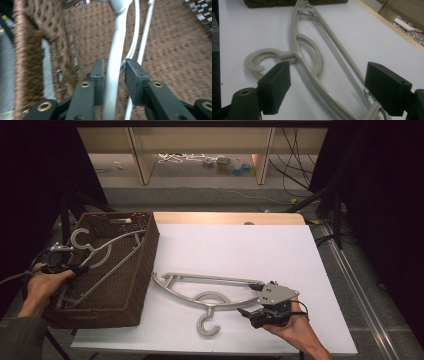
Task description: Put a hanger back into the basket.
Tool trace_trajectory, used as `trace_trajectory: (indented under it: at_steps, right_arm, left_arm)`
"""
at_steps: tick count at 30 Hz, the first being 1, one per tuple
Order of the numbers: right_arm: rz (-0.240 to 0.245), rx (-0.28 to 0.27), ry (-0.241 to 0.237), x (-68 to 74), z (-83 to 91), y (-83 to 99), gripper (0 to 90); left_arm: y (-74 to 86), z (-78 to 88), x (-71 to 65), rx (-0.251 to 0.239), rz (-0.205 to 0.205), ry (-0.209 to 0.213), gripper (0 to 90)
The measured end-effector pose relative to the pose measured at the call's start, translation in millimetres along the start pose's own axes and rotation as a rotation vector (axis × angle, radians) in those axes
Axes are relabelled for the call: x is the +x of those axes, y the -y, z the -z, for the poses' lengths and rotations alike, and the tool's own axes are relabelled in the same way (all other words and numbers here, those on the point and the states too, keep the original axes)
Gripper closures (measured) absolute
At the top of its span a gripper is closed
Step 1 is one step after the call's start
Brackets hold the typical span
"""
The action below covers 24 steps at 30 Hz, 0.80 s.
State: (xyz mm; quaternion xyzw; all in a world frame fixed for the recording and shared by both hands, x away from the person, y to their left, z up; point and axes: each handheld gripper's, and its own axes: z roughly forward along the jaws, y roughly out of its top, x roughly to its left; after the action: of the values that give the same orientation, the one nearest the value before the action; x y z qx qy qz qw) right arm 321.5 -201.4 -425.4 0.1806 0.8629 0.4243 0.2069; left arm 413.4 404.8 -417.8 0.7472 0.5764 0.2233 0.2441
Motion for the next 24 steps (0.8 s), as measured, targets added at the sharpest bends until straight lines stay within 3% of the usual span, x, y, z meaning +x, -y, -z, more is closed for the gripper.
trace_trajectory:
  at_steps: [3, 5, 8, 12, 18, 21, 24]
  right_arm:
    - [0.0, -0.008, 0.007, -0.5, -0.1, 0.3, 21.7]
    - [-0.001, -0.009, 0.007, -0.5, 0.1, 0.3, 21.7]
    - [-0.002, -0.01, 0.008, -0.5, -0.3, 0.1, 21.6]
    - [-0.005, -0.009, 0.009, 0.0, -0.9, 0.1, 21.4]
    - [-0.021, -0.022, 0.011, -2.0, -0.5, 0.8, 21.0]
    - [-0.03, -0.027, 0.012, -2.3, -0.5, 1.3, 20.9]
    - [-0.032, -0.032, 0.012, -2.2, -0.9, 2.0, 20.8]
  left_arm:
    - [0.4, 1.0, 3.4, -0.021, 0.059, -0.011, 61.6]
    - [-0.2, 4.1, 4.7, -0.056, 0.093, -0.043, 51.6]
    - [-1.3, 12.9, 4.3, -0.116, 0.131, -0.053, 42.3]
    - [-3.4, 27.7, -5.0, -0.207, 0.138, -0.034, 35.0]
    - [-5.7, 51.4, -32.9, -0.344, 0.135, 0.056, 24.7]
    - [-5.2, 59.7, -49.5, -0.376, 0.123, 0.098, 20.5]
    - [-2.4, 64.4, -73.2, -0.439, 0.086, 0.2, 20.3]
